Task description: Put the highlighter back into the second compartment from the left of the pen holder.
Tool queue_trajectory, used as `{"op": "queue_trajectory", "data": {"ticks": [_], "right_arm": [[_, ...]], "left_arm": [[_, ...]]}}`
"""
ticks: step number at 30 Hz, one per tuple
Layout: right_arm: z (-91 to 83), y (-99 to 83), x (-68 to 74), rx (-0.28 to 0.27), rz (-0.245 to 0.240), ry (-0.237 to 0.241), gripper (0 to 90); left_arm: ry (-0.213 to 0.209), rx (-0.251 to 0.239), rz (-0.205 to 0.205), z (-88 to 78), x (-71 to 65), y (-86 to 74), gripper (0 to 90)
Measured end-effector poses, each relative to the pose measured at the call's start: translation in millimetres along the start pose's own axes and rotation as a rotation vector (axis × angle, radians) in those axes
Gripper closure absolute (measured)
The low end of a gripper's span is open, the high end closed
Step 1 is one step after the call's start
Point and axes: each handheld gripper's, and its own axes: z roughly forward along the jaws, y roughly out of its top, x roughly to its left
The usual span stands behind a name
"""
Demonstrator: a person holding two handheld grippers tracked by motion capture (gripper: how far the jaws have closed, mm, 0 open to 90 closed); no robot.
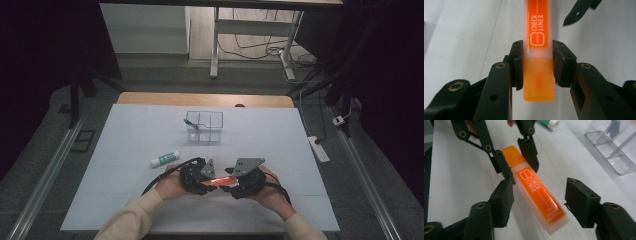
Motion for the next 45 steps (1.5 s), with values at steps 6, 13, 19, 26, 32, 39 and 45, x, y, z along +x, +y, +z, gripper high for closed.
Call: {"op": "queue_trajectory", "data": {"ticks": [6,13,19,26,32,39,45], "right_arm": [[4.7,2.2,2.8,0.057,-0.058,0.016,49.5],[10.0,0.1,6.0,0.134,-0.149,0.054,53.9],[14.8,-1.4,9.7,0.163,-0.193,0.081,58.2],[15.6,-3.3,12.5,0.157,-0.243,0.109,63.1],[11.2,-4.8,8.1,0.123,-0.209,0.086,63.5],[5.5,-7.1,0.1,0.056,-0.119,0.036,63.5],[0.1,-8.5,-4.6,0.004,-0.054,-0.010,63.5]], "left_arm": [[-0.019,-0.011,0.000,-0.6,-1.4,0.6,64.1],[-0.056,-0.013,0.023,-2.8,-2.5,1.0,63.9],[-0.088,-0.023,0.030,-5.8,-2.7,1.5,63.9],[-0.101,-0.059,0.025,-8.6,-1.0,0.4,62.1],[-0.050,-0.138,-0.031,-16.2,2.7,-3.0,47.9],[-0.006,-0.229,-0.122,-24.1,8.6,-10.3,34.5],[-0.003,-0.302,-0.193,-29.9,14.8,-17.2,30.7]]}}
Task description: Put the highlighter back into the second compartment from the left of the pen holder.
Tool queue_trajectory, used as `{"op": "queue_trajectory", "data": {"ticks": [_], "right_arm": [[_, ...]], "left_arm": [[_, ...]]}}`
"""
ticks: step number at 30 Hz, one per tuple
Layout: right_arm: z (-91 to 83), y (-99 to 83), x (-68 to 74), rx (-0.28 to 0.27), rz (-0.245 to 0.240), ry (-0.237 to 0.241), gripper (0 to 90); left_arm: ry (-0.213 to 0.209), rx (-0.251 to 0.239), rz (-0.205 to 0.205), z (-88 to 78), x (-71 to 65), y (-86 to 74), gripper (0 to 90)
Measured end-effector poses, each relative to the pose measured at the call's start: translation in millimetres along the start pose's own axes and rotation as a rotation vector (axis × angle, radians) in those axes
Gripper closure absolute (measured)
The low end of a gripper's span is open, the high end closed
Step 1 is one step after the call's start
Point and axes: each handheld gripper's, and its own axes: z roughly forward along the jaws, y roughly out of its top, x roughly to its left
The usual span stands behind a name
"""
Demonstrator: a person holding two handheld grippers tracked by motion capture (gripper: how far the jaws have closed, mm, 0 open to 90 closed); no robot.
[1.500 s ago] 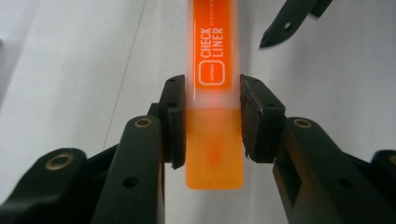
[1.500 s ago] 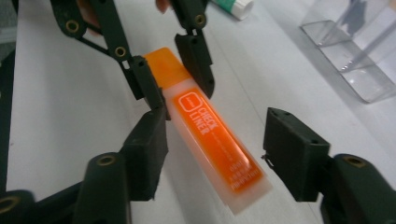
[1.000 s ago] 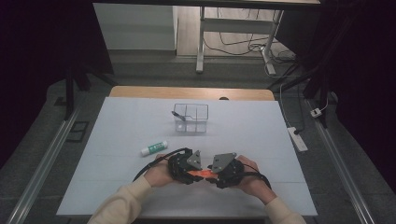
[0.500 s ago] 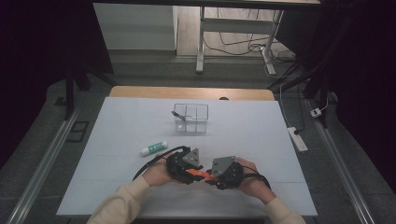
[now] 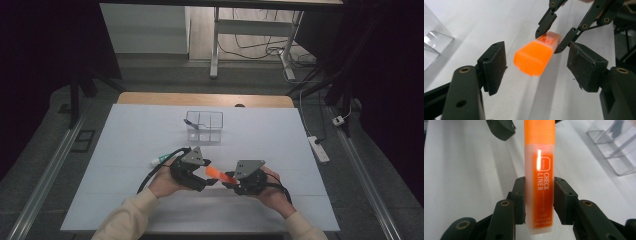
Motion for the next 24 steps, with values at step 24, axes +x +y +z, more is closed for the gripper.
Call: {"op": "queue_trajectory", "data": {"ticks": [24], "right_arm": [[-1.1,0.0,0.4,-0.116,0.051,0.005,63.4]], "left_arm": [[-0.033,-0.094,-0.017,-1.9,1.7,-2.5,41.1]]}}
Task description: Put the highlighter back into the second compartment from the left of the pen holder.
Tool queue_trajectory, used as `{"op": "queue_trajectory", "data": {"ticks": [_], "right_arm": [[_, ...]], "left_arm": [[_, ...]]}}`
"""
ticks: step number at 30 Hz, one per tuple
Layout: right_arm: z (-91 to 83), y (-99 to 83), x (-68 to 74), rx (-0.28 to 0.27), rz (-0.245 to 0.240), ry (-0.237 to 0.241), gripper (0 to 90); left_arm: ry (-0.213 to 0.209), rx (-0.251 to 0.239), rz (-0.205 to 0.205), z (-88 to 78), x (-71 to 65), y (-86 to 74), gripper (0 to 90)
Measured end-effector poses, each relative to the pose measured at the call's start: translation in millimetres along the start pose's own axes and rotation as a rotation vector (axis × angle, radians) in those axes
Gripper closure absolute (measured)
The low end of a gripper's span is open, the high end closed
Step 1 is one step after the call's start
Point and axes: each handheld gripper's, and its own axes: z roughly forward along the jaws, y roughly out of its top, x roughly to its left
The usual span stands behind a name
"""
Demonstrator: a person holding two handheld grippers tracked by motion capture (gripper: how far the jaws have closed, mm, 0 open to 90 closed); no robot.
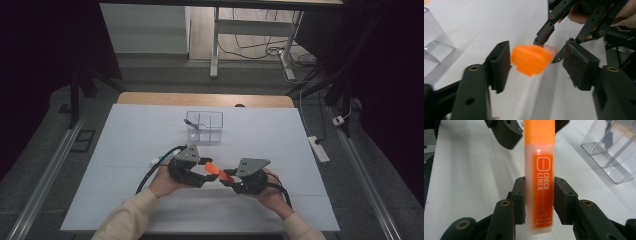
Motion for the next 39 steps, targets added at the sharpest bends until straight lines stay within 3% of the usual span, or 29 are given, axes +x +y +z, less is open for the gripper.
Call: {"op": "queue_trajectory", "data": {"ticks": [6,11,14,21,27,34,39], "right_arm": [[-0.1,0.8,2.1,-0.015,-0.009,0.012,63.4],[1.1,0.0,2.4,-0.004,-0.021,0.017,63.0],[2.7,-1.2,2.8,0.010,-0.032,0.017,61.6],[5.4,-3.1,3.9,0.007,-0.031,0.019,61.4],[3.7,-3.6,3.3,-0.011,-0.012,0.008,59.5],[1.6,-4.6,1.0,-0.018,0.016,-0.015,47.0],[-3.5,-5.7,-2.4,-0.045,0.061,-0.042,43.1]], "left_arm": [[-0.001,0.006,0.004,1.3,-0.2,-0.5,51.4],[-0.037,0.004,0.005,0.4,1.1,-1.2,55.8],[-0.088,0.000,0.000,0.2,1.2,-0.3,63.0],[-0.085,0.021,-0.005,-0.3,0.4,1.2,63.7],[-0.072,0.007,-0.020,-2.4,-0.2,2.9,63.8],[-0.044,-0.012,-0.041,-9.9,3.9,3.4,63.8],[-0.016,-0.025,-0.064,-16.8,8.9,2.2,63.8]]}}
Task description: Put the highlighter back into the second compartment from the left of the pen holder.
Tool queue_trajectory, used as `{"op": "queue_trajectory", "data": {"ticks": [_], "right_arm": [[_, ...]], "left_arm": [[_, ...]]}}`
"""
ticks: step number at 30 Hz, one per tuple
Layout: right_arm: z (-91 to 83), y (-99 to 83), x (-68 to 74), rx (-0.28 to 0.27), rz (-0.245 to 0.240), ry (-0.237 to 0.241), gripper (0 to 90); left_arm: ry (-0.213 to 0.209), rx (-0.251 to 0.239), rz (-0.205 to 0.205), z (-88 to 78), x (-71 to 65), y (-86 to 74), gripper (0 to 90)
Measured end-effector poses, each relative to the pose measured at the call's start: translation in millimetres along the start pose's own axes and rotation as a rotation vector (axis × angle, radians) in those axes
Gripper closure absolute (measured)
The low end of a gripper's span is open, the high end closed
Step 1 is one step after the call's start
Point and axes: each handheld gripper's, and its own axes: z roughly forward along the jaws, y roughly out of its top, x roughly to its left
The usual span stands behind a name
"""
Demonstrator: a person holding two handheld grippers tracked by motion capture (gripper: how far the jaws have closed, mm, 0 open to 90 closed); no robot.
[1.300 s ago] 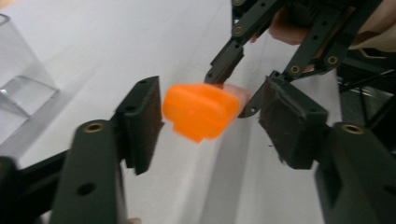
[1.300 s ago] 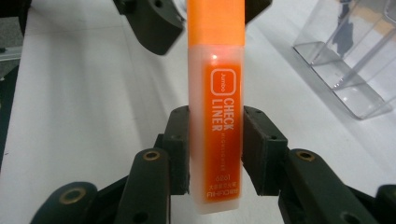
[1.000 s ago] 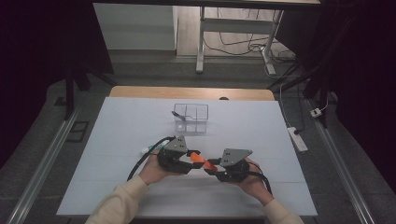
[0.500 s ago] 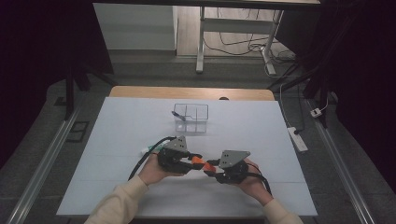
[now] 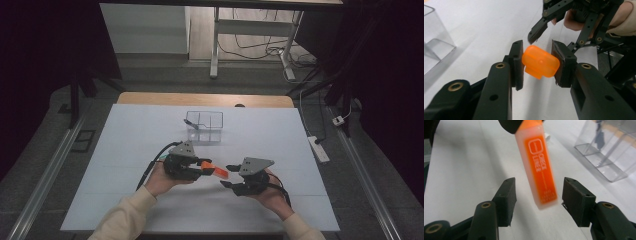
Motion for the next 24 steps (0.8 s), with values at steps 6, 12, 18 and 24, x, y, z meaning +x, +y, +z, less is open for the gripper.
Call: {"op": "queue_trajectory", "data": {"ticks": [6,12,18,24], "right_arm": [[-4.8,-2.1,-4.6,-0.010,0.046,-0.024,41.8],[-11.3,-9.8,-7.2,-0.003,0.081,-0.051,41.3],[-25.2,-24.5,-12.4,0.000,0.142,-0.092,41.4],[-41.2,-39.8,-15.1,-0.002,0.178,-0.134,40.9]], "left_arm": [[0.018,-0.006,-0.009,-5.2,3.1,-0.4,63.7],[0.026,-0.015,-0.013,-9.7,4.6,-0.4,63.7],[0.035,-0.027,-0.025,-14.5,6.6,-0.7,63.7],[0.047,-0.035,-0.029,-18.3,8.2,-0.9,63.7]]}}
